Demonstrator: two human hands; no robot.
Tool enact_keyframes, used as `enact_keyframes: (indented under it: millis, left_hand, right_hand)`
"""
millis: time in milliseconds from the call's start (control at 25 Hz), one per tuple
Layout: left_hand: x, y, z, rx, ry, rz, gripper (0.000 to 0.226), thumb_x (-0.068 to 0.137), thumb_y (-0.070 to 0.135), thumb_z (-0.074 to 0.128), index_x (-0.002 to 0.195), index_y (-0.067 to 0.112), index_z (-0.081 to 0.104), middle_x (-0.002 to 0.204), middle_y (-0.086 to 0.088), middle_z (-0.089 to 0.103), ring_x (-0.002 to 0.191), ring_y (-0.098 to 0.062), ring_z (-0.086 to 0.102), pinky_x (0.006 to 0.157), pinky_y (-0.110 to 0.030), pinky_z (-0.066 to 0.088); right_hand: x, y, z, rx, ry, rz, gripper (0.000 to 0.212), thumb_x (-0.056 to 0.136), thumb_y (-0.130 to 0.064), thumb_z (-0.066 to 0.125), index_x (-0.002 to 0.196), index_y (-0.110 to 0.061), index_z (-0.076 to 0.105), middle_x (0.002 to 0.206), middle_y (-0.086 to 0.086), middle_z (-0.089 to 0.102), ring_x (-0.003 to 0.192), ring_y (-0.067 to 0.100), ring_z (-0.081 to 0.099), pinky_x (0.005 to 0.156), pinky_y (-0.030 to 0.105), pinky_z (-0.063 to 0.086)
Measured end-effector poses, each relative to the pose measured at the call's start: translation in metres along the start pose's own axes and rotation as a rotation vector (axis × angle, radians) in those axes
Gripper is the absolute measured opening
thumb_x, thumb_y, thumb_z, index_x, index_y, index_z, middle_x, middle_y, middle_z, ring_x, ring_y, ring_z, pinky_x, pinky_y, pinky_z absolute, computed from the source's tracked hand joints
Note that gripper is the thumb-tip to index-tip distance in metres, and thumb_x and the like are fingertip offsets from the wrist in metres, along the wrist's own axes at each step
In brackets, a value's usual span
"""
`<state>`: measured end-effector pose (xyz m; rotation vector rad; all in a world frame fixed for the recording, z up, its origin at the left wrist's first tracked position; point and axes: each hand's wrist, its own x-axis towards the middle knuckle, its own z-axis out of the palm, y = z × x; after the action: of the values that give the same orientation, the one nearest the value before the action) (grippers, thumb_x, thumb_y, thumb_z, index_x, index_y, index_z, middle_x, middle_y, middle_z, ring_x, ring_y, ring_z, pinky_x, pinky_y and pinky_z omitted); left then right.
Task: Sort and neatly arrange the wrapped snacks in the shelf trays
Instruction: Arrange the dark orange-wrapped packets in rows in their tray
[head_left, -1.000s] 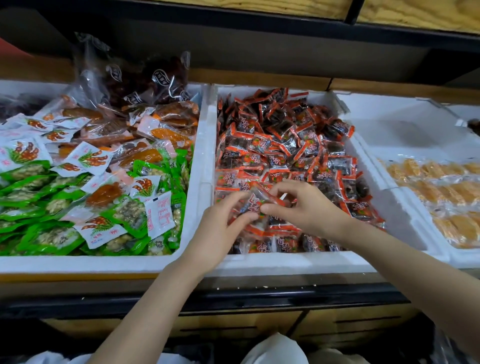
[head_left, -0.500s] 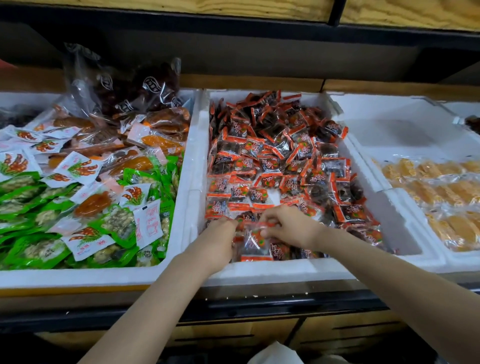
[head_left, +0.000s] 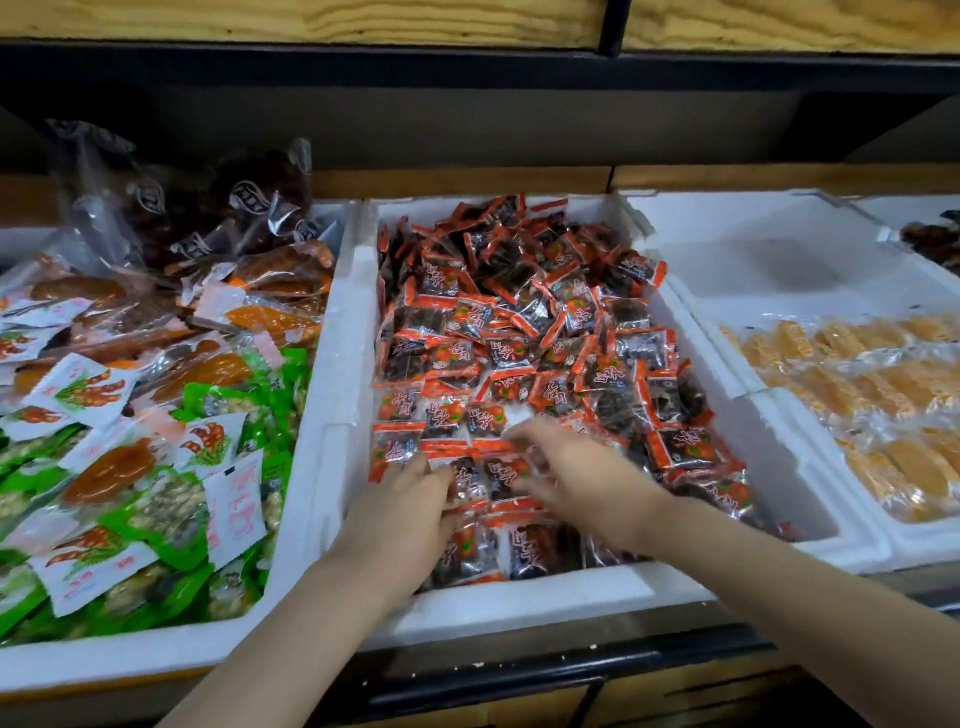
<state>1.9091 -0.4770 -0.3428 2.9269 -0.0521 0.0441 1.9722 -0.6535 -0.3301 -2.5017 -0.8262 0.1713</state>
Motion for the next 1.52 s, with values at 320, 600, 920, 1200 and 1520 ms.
enact_keyframes:
  millis: [320,600,920,1200,1520]
  left_hand:
    - [0.076,0.055,0.024,0.019,-0.107,0.309,0.059,0.099,0.045,0.036,0.15,0.025,0.016,0.16,0.003,0.001,0.147,-0.019,0.001,0.118,-0.041,0.005]
    - [0.092,0.055,0.036,-0.16,0.004,0.268,0.06,0.096,0.046,0.042,0.149,0.027,0.021,0.153,0.003,0.023,0.14,-0.016,0.024,0.116,-0.037,0.02]
    - [0.095,0.065,0.012,-0.984,0.21,0.173,0.013,0.087,0.022,0.065,0.099,0.018,0.061,0.092,0.013,0.069,0.088,0.0,0.064,0.079,-0.023,0.05]
    - [0.098,0.058,0.012,-1.084,0.128,-0.03,0.055,0.097,0.029,0.048,0.144,0.01,0.027,0.137,-0.019,0.045,0.079,-0.001,0.068,0.086,-0.038,0.056]
    - [0.094,0.07,0.006,-1.49,-0.023,-0.113,0.056,0.099,0.037,0.039,0.147,0.018,0.016,0.149,0.009,0.025,0.101,-0.016,0.067,0.081,-0.021,0.052]
  right_hand:
    - [0.009,0.096,-0.053,-0.255,0.238,0.398,0.066,0.087,-0.044,0.059,0.138,-0.014,0.029,0.122,0.01,0.055,0.109,0.027,0.053,0.086,0.037,0.044]
    - [0.032,0.089,-0.053,-0.063,0.413,0.31,0.034,0.086,-0.023,0.064,0.116,-0.017,0.049,0.071,-0.014,0.043,0.074,0.013,0.05,0.068,0.028,0.04]
    - [0.024,0.061,-0.082,0.318,0.328,0.031,0.034,0.081,-0.007,0.07,0.105,-0.025,0.052,0.099,-0.002,0.063,0.092,0.007,0.06,0.075,0.009,0.045]
    - [0.062,0.109,-0.055,-0.393,0.06,0.347,0.074,0.082,-0.042,0.067,0.142,-0.013,0.034,0.134,0.011,0.051,0.135,0.029,0.029,0.108,0.04,0.028]
    - [0.038,0.048,-0.064,0.085,0.352,0.23,0.059,0.075,-0.045,0.072,0.117,-0.02,0.039,0.086,-0.014,0.052,0.073,-0.003,0.053,0.058,0.008,0.042]
